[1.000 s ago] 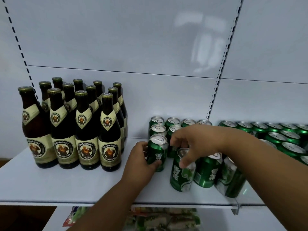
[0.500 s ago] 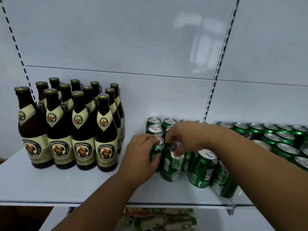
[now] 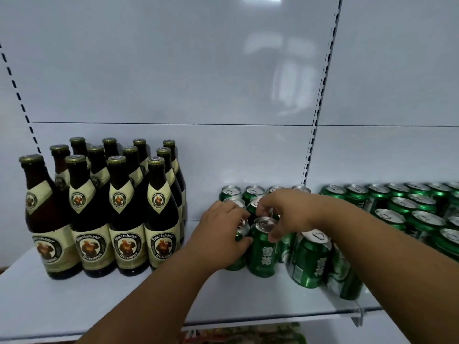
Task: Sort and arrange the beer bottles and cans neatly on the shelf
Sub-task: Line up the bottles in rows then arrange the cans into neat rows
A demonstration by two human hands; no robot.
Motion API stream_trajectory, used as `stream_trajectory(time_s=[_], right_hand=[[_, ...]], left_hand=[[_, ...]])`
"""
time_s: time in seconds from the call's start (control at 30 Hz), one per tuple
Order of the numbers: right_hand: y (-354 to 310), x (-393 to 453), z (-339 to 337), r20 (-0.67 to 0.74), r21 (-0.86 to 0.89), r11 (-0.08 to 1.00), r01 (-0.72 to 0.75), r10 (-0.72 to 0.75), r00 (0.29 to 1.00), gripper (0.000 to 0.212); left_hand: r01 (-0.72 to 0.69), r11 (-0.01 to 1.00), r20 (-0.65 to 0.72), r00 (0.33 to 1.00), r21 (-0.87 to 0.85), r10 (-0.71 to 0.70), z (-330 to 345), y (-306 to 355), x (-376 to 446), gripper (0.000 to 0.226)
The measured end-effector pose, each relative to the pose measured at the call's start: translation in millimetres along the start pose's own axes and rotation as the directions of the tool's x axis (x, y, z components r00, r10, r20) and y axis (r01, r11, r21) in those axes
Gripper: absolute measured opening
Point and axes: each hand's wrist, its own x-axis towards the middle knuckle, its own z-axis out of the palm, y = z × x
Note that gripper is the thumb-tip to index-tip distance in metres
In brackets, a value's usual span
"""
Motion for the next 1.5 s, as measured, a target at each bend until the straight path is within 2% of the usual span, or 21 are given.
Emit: stream_trajectory(time_s=[0.2, 0.37, 0.43, 0.53, 0.67, 0.77, 1.03, 1.2, 1.33, 1.5], right_hand=[[7, 5, 11, -0.099, 0.080, 0.997, 0.003, 0.005, 0.995, 0.044], [23, -1, 5, -0.153, 0.095, 0.992, -0.086, 0.100, 0.983, 0.044], [31, -3, 0, -0.131, 0.030, 0.986, -0.166, 0.169, 0.977, 0.050], [39, 1, 3, -0.024, -0.014, 0.967, -0.254, 0.254, 0.967, 0.059], [46, 3, 3, -0.010, 0.030, 0.977, -0.212, 0.213, 0.977, 0.038], [54, 3, -2, -0.061, 0.056, 0.978, -0.202, 0.205, 0.977, 0.038], [72, 20, -9, -0.114, 0.019, 0.993, -0.114, 0.115, 0.987, 0.032], [76, 23, -1, -0.058, 0.023, 1.000, -0.007, 0.008, 0.998, 0.036], [87, 24, -2, -0.050, -0.072, 0.996, -0.058, 0.054, 0.997, 0.049], [94, 30, -4, -0.048, -0.071, 0.997, -0.037, 0.034, 0.998, 0.044]], left_hand=[[0.028, 0.999, -0.024, 0.999, 0.046, -0.027, 8, -2, 3, 0.054], [0.018, 0.999, -0.009, 1.000, 0.040, -0.018, 12, 1, 9, 0.066], [0.023, 0.997, 0.007, 1.000, 0.077, -0.023, 14, 4, 12, 0.068], [0.040, 0.995, 0.007, 0.999, 0.090, -0.040, 17, 7, 16, 0.068], [0.038, 0.993, 0.002, 0.999, 0.114, -0.038, 23, 12, 15, 0.061], [0.037, 0.991, -0.031, 0.999, 0.125, -0.034, 25, 15, 13, 0.059], [0.097, 0.981, 0.023, 0.994, 0.166, -0.102, 14, 21, 17, 0.063], [0.077, 0.985, 0.114, 0.989, 0.155, -0.096, 12, 28, 38, 0.061], [0.013, 0.981, 0.229, 0.972, 0.194, -0.058, 19, 34, 47, 0.071], [0.002, 0.978, 0.224, 0.973, 0.209, -0.050, 20, 34, 47, 0.076]])
